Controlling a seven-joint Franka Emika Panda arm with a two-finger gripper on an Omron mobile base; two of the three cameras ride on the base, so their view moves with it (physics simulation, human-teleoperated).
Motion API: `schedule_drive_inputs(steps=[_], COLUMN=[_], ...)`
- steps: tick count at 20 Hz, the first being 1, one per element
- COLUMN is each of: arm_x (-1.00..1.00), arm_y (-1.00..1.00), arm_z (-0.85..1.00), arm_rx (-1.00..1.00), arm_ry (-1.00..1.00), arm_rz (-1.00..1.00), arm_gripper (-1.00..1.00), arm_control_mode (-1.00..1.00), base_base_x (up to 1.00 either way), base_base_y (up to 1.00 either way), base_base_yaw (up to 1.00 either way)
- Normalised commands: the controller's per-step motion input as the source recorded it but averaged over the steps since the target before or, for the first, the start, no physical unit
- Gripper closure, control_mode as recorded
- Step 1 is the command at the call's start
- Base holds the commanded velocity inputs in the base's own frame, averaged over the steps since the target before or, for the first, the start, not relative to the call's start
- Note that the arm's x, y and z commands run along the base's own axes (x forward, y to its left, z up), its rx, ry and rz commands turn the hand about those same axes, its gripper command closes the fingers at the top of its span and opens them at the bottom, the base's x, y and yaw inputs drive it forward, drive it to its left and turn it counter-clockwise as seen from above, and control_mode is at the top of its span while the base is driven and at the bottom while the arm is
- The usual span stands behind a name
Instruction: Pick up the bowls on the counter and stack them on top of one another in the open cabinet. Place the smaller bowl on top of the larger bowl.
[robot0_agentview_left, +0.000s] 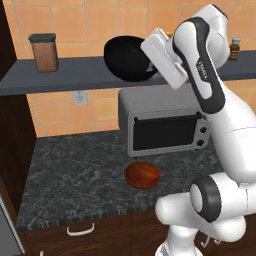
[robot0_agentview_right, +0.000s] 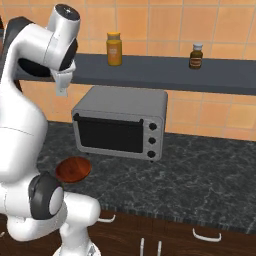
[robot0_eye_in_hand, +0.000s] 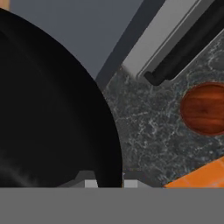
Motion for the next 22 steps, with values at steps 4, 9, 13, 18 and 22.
schedule_drive_inputs(steps=[4,9,13,18,22], arm_x=[0.93,0.76,0.73,0.51,0.41], arm_y=[0.0,0.01,0.01,0.03,0.13], arm_z=[0.0,-0.05,-0.34,-0.49,-0.31], arm_rx=[-0.04,-0.06,-0.06,-0.04,-0.03], arm_ry=[0.06,0.08,0.0,0.0,0.0], arm_rz=[0.0,0.0,0.0,0.0,0.0], arm_gripper=[1.0,1.0,1.0,1.0,-1.0], arm_control_mode=[-1.0,-1.0,-1.0,-1.0,-1.0], base_base_x=[0.0,0.0,0.0,0.0,0.0], base_base_y=[0.0,0.0,0.0,0.0,0.0], base_base_yaw=[0.0,0.0,0.0,0.0,0.0])
